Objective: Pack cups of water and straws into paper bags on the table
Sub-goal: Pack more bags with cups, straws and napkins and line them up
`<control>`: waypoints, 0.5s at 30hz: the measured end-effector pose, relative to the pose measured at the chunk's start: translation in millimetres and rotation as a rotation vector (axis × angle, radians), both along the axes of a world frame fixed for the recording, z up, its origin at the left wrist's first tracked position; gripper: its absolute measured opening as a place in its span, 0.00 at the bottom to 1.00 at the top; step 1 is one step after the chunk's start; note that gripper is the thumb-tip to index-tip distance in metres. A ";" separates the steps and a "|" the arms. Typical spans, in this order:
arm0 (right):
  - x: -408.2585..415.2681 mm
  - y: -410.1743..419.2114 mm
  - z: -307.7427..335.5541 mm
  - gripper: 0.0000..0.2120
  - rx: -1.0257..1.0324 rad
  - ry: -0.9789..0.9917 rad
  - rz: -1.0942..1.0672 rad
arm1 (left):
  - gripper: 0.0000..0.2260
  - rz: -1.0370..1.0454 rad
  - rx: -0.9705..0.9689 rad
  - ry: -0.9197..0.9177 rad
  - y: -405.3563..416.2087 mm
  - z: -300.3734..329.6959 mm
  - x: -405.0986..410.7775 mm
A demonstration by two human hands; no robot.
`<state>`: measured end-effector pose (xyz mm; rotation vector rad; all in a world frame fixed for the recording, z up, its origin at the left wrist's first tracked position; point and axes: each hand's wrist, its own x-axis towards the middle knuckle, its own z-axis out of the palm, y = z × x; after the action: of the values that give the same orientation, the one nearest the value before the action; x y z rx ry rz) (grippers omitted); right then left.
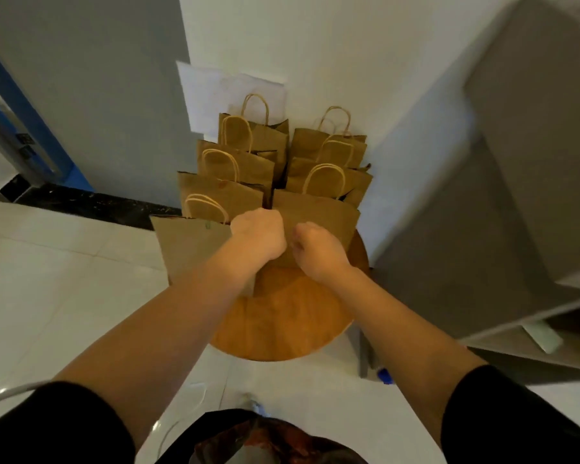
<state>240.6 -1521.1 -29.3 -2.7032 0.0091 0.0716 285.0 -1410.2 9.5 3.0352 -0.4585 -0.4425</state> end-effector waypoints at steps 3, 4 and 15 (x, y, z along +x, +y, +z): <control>-59.3 -41.3 21.9 0.03 -0.016 -0.009 -0.094 | 0.06 -0.141 -0.115 -0.038 -41.2 17.9 -48.0; -80.9 -56.9 31.0 0.05 -0.025 -0.018 -0.132 | 0.06 -0.181 -0.146 -0.037 -55.8 24.5 -65.2; -286.5 -222.4 118.9 0.06 -0.016 -0.163 -0.653 | 0.09 -0.565 -0.453 -0.048 -227.7 97.0 -241.8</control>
<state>-45.9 -1743.4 89.6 -2.5741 0.8317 -0.3431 43.2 -1637.9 106.4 2.4493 -1.2360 -0.2331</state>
